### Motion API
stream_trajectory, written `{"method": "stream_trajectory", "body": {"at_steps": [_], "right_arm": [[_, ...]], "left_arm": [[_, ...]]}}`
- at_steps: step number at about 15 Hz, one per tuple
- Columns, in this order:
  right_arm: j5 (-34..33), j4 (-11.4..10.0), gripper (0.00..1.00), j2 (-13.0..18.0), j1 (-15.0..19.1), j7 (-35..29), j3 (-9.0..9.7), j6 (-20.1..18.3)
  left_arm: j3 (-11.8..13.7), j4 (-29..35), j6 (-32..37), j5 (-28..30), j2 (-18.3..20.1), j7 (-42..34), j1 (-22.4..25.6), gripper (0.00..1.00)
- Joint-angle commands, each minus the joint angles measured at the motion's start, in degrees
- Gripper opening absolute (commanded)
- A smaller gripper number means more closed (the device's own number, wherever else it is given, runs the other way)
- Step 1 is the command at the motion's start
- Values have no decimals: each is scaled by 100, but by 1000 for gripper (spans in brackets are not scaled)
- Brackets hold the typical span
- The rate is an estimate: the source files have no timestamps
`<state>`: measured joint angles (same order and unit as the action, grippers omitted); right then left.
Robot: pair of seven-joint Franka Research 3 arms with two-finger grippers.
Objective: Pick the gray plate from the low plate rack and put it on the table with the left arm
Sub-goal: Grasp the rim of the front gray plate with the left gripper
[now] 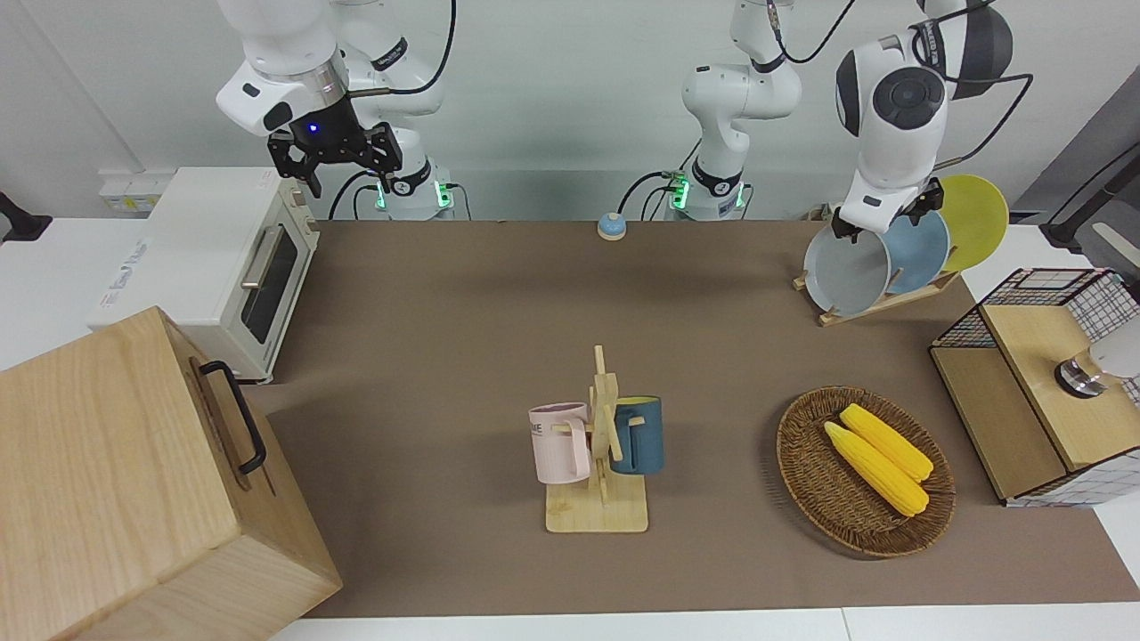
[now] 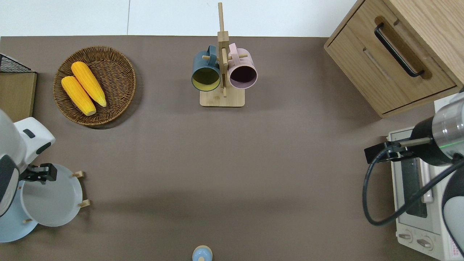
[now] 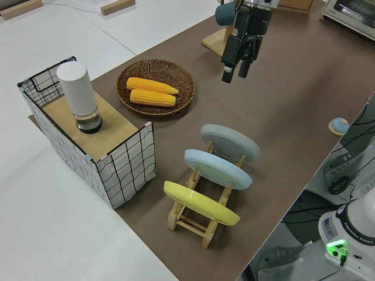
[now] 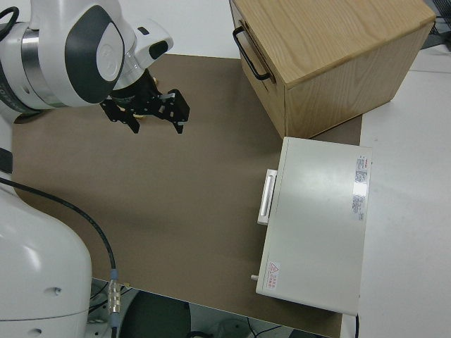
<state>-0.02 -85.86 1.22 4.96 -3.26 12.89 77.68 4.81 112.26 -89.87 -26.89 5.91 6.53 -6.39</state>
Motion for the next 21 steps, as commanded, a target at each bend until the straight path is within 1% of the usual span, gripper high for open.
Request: {"method": "stream_trajectory", "body": {"at_steps": [1,2,3,4,5,6,9,10,11,12,15,16,19,21], "right_arm": [[20,35,990,27,85,19,38,-87],[20,35,990,27,76,19,38,-87],[20,35,990,27,76,19,38,-87],[20,35,990,27,76,19,38,-87],[20,35,990,27,76,19,38,-87],[20,35,990,27,84,19,38,-87],[20,35,987,27,84,19,38,-87],[20,35,990,27,85,19,38,-87],[20,35,987,27,85,19,38,-87],[20,35,987,27,76,19,38,-87],[20,35,987,27,76,19,38,-87],[20,35,990,27,84,19,38,-87],[20,35,990,27,85,19,38,-87],[20,35,987,27,76,19,38,-87]], "left_arm": [[449,296,-66,-159,-212,-37,-3,993],[528,331,-66,-159,-388,-37,-3,991],[529,349,-118,-150,-502,-29,23,971],[529,349,-144,-142,-582,-20,67,881],[529,349,-171,-124,-687,6,67,617],[529,340,-171,-107,-723,15,85,470],[529,314,-145,-80,-723,24,76,176],[529,305,-127,-80,-715,33,76,121],[529,296,-101,-80,-714,33,76,36],[529,261,-66,-80,-706,33,67,2],[529,104,4,-80,-653,-28,41,0],[521,-28,161,-80,-644,-37,32,0],[415,-476,636,-80,-635,-46,6,0],[249,-705,891,-71,-592,-46,6,0]]}}
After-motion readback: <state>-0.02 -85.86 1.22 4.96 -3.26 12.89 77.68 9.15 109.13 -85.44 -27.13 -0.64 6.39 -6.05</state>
